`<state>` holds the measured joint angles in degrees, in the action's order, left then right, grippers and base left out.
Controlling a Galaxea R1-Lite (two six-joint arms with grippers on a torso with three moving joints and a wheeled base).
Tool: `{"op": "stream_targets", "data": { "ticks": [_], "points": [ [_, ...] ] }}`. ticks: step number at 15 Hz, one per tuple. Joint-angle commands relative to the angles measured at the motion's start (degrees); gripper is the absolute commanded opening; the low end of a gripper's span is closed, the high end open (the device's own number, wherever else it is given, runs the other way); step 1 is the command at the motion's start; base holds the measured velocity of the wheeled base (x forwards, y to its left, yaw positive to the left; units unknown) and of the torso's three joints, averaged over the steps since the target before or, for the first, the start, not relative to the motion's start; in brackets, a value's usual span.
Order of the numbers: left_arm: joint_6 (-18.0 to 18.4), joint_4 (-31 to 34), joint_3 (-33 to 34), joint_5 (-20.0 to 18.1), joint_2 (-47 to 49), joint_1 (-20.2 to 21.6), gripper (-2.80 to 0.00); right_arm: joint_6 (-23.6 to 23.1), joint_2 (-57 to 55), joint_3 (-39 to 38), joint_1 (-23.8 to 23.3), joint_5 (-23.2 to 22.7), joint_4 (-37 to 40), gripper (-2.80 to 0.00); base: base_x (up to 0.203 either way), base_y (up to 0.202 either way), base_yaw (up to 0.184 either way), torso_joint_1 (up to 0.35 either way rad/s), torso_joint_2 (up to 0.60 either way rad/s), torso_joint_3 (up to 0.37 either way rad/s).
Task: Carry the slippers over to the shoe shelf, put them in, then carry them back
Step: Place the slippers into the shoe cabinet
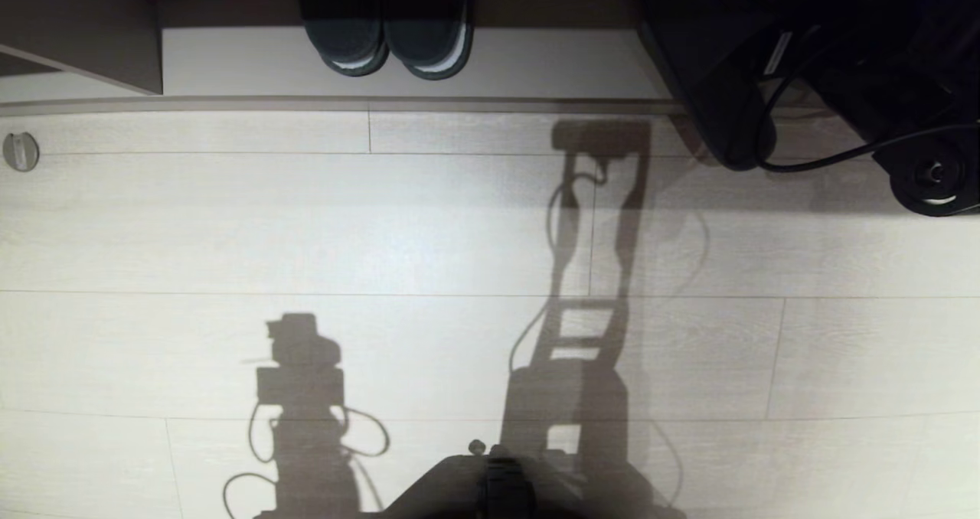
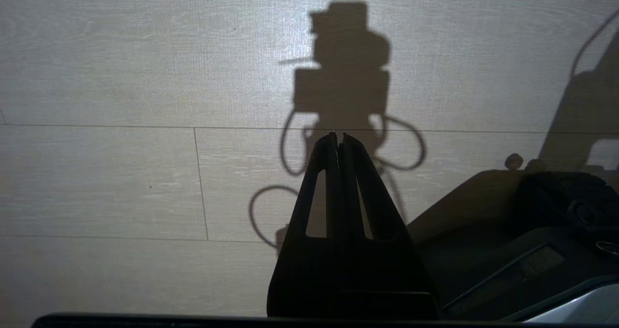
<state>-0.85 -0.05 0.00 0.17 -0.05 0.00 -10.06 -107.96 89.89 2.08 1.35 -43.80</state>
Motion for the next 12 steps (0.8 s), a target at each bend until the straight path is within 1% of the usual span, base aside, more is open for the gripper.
{"op": "stream_targets", "data": {
  "ticks": [1, 5, 7, 9, 10, 11, 12],
  "points": [
    [0.0, 0.0, 0.1, 0.0, 0.0, 0.0, -2.8, -0.4, 0.9, -0.3, 0.0, 2.2, 0.5, 0.0, 0.0, 0.0, 0.0, 0.0, 0.0, 0.0],
    [0.0, 0.0, 0.0, 0.0, 0.0, 0.0, -2.8, -0.1, 2.1, -0.7, 0.0, 3.8, 0.6, 0.0, 0.0, 0.0, 0.0, 0.0, 0.0, 0.0],
    [0.1, 0.0, 0.0, 0.0, 0.0, 0.0, -2.8, 1.2, 2.9, -1.0, 0.1, 3.8, 0.9, 0.0, 0.0, 0.0, 0.0, 0.0, 0.0, 0.0],
    [0.1, 0.0, 0.1, 0.0, 0.0, 0.0, -2.8, 2.7, 4.3, -2.3, 0.1, 2.9, 2.5, 0.0, 0.0, 0.0, 0.0, 0.0, 0.0, 0.0],
    [0.1, 0.0, 0.1, 0.0, 0.0, 0.0, -2.8, 4.5, 5.0, -3.5, 0.1, -0.1, 2.9, 0.0, 0.0, 0.0, 0.0, 0.0, 0.0, 0.0],
    [0.1, 0.0, 0.1, 0.0, 0.0, 0.0, -2.8, 6.5, 5.6, -4.6, 0.1, -4.3, 3.1, 0.0, 0.0, 0.0, 0.0, 0.0, 0.0, 0.0],
    [0.1, 0.0, 0.1, 0.0, 0.0, 0.0, -2.8, 8.6, 5.9, -5.6, 0.0, -7.6, 3.0, 0.0, 0.0, 0.0, 0.0, 0.0, 0.0, 0.0]
  ]
}}
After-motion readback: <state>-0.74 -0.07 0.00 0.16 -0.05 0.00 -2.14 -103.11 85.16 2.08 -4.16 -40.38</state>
